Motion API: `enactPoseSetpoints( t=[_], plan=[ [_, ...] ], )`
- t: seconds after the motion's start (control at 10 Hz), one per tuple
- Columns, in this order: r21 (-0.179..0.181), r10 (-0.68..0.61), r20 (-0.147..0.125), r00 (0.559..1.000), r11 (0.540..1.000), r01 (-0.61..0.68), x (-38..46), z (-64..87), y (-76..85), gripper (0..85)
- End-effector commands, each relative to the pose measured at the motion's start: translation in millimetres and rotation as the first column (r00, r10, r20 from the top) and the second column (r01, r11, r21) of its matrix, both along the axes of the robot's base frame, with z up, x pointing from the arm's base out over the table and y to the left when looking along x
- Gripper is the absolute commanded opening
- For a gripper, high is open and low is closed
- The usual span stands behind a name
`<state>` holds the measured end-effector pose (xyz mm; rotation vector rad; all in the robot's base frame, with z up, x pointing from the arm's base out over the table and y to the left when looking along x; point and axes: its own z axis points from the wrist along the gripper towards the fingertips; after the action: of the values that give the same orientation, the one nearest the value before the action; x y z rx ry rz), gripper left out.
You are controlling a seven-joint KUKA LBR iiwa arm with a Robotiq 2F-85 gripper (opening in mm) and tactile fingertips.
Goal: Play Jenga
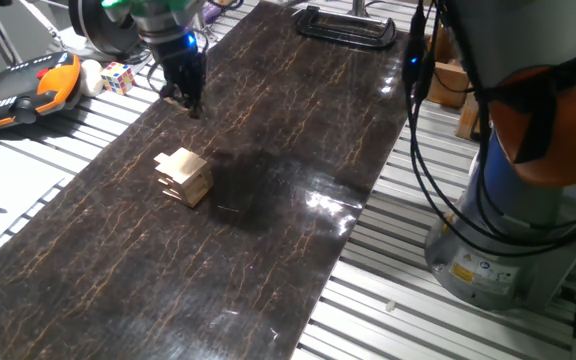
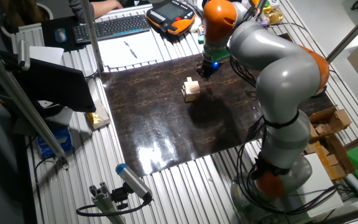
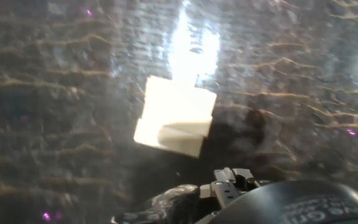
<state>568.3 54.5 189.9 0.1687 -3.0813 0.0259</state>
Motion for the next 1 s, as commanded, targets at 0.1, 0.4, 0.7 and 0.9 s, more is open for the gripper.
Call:
enactPoseSetpoints(
  t=[0.1, 0.4, 0.7, 0.9],
  plan=[
    [0.004, -0.004, -0.019, 1.000, 1.000, 0.004, 2.7, -9.7, 2.7, 0.7],
    [-0.005, 0.010, -0.077, 0.997, 1.000, -0.010, 2.7, -9.7, 2.7, 0.7],
    [-0.001, 0.002, -0.088, 0.996, 1.000, -0.002, 2.7, -9.7, 2.7, 0.7],
    [-0.012, -0.008, -0.081, 0.997, 1.000, 0.007, 2.7, -9.7, 2.7, 0.7]
  ],
)
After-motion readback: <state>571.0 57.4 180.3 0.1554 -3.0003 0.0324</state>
